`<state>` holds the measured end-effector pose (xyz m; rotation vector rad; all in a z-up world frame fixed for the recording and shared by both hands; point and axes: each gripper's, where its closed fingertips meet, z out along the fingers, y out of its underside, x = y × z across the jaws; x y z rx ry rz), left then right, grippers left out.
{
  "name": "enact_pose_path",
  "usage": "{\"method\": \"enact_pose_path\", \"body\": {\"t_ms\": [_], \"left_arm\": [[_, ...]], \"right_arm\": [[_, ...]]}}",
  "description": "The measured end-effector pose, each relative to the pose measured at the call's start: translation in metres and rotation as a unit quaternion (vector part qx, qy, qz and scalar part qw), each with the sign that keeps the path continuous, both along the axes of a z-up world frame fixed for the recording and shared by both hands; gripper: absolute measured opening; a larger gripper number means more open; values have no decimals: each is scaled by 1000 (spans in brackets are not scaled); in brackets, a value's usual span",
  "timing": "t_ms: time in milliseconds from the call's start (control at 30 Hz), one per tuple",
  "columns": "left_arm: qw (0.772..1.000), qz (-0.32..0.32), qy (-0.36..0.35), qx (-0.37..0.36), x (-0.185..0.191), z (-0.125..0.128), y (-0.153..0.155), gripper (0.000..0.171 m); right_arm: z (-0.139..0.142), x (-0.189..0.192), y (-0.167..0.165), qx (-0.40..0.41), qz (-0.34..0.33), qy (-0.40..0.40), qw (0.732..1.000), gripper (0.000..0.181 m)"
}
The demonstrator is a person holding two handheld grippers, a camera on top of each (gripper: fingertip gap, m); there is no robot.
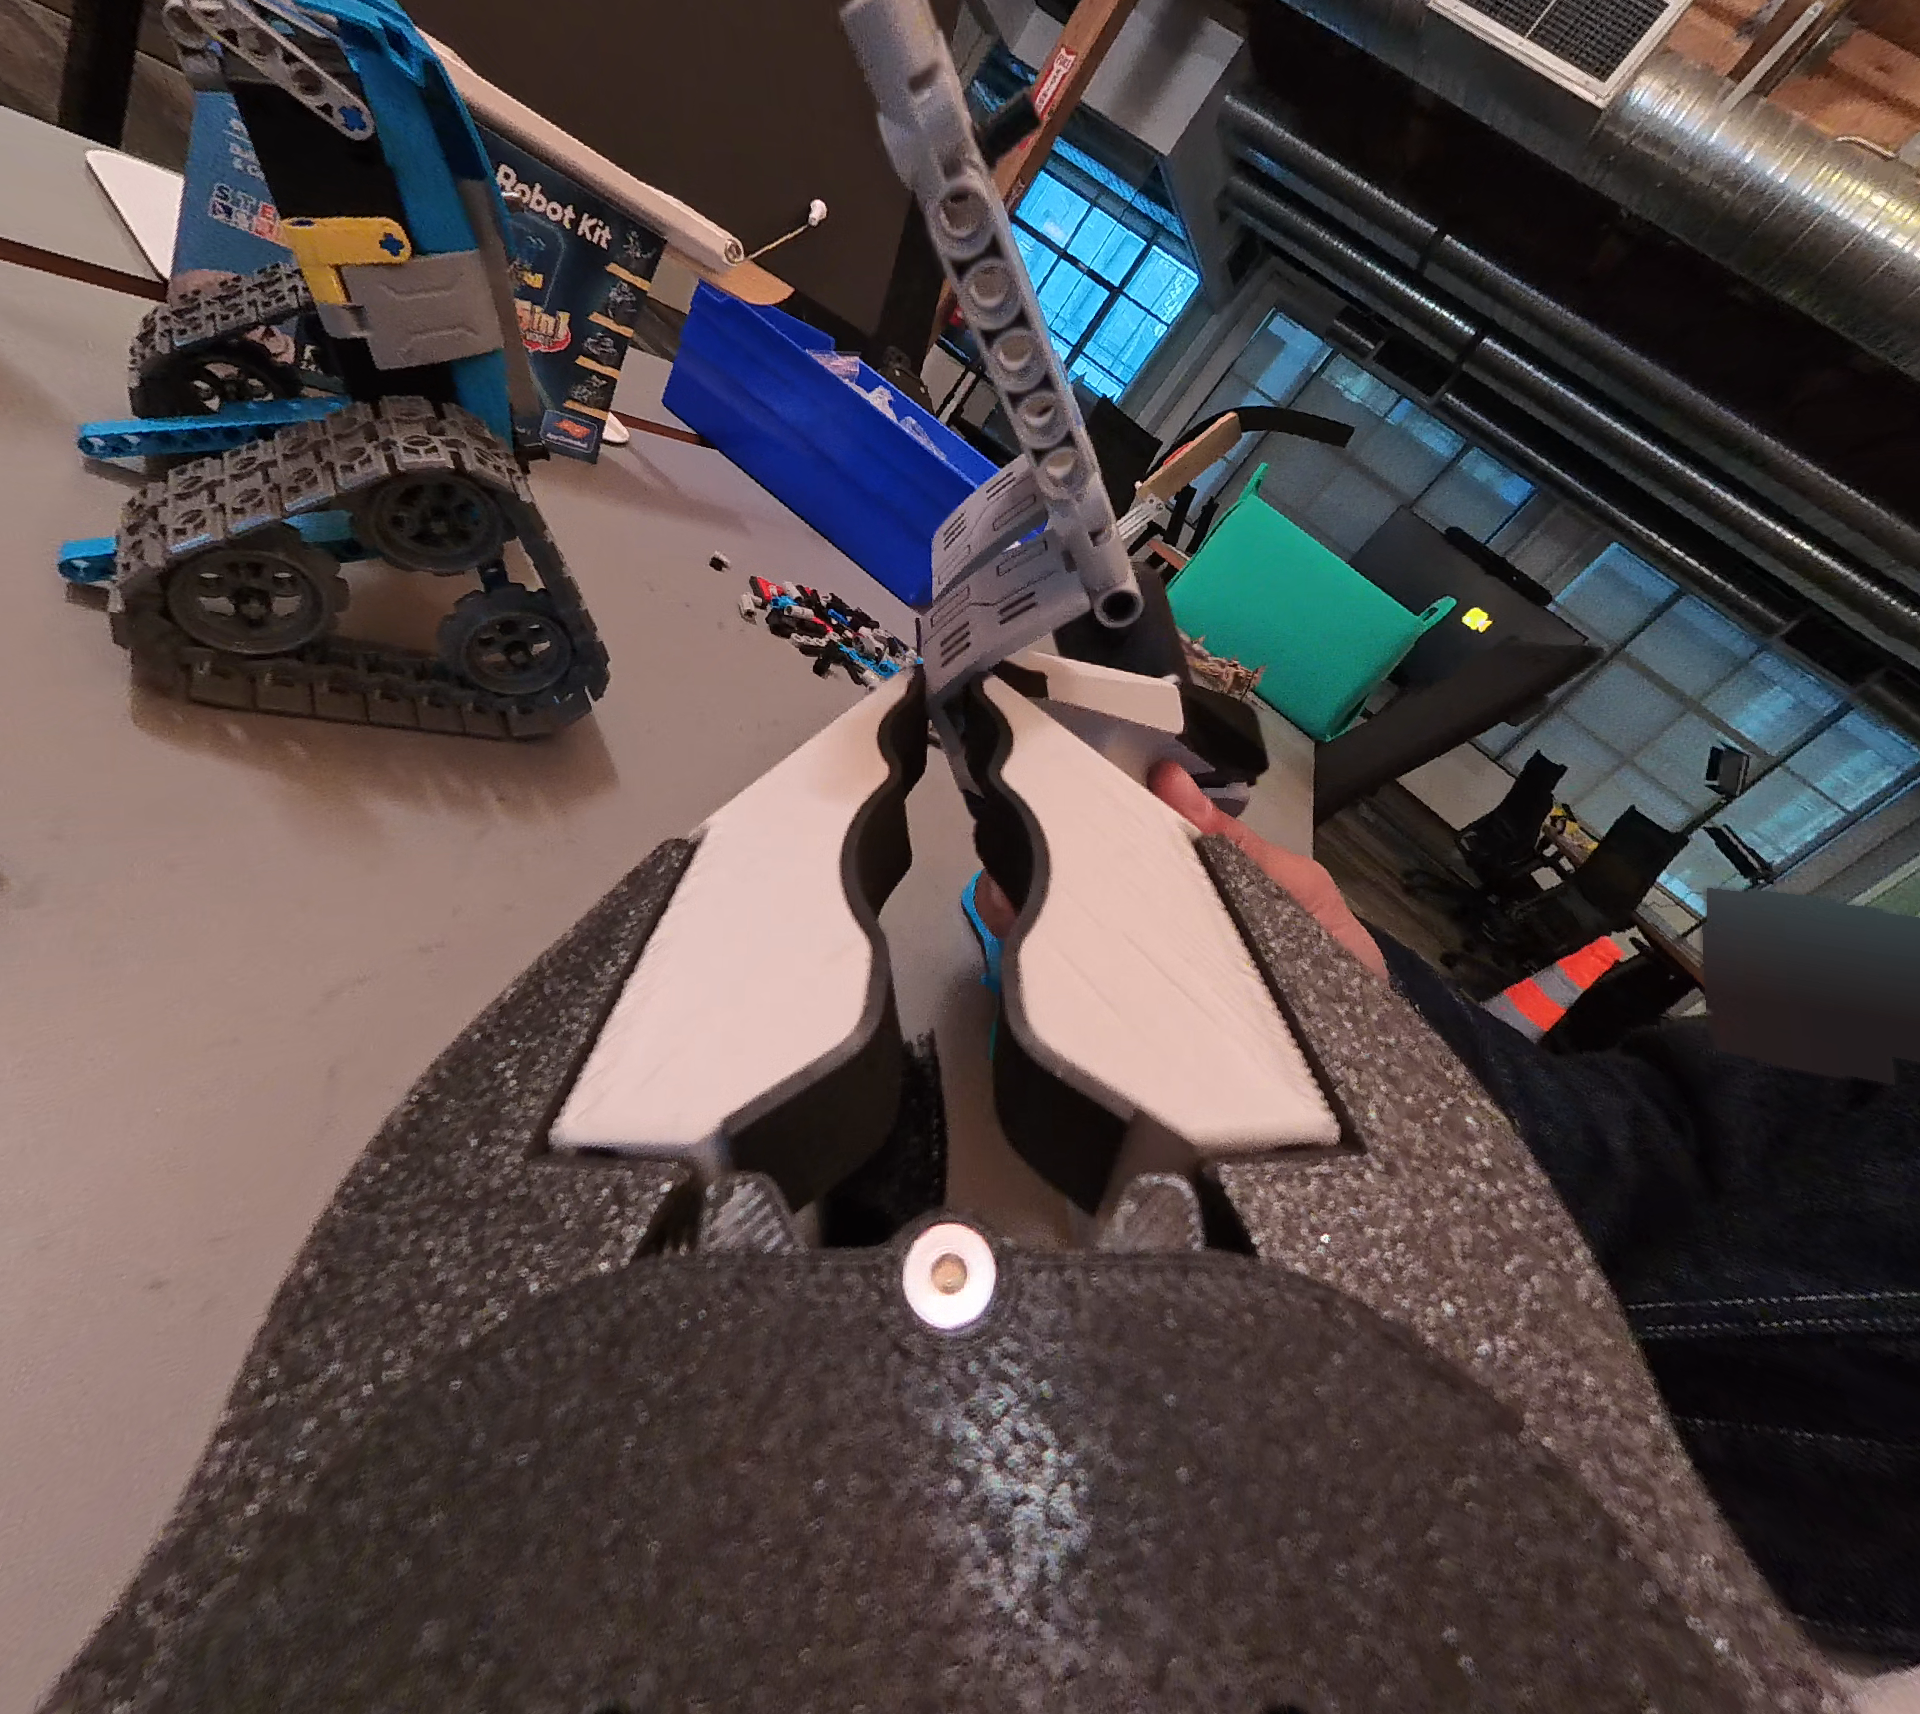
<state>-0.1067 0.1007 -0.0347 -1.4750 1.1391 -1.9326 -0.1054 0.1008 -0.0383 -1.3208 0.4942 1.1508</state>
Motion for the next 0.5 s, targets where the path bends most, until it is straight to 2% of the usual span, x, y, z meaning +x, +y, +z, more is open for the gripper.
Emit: {"method": "enact_pose_path", "body": {"t_ms": [233,333,433,500], "left_arm": [[1000,4,-6,0,1,1,-1,5],[999,-1,-16,-30,-2,4,4,5],[999,4,-25,-31,-5,7,7,5],[999,7,-25,-28,-4,7,7,5]], "right_arm": [[2,2,0,2,-6,-12,1000,2],[3,7,-1,-1,-15,-21,1000,13],[3,0,-1,4,13,-9,1000,13],[3,-9,2,5,36,1,999,20]]}}
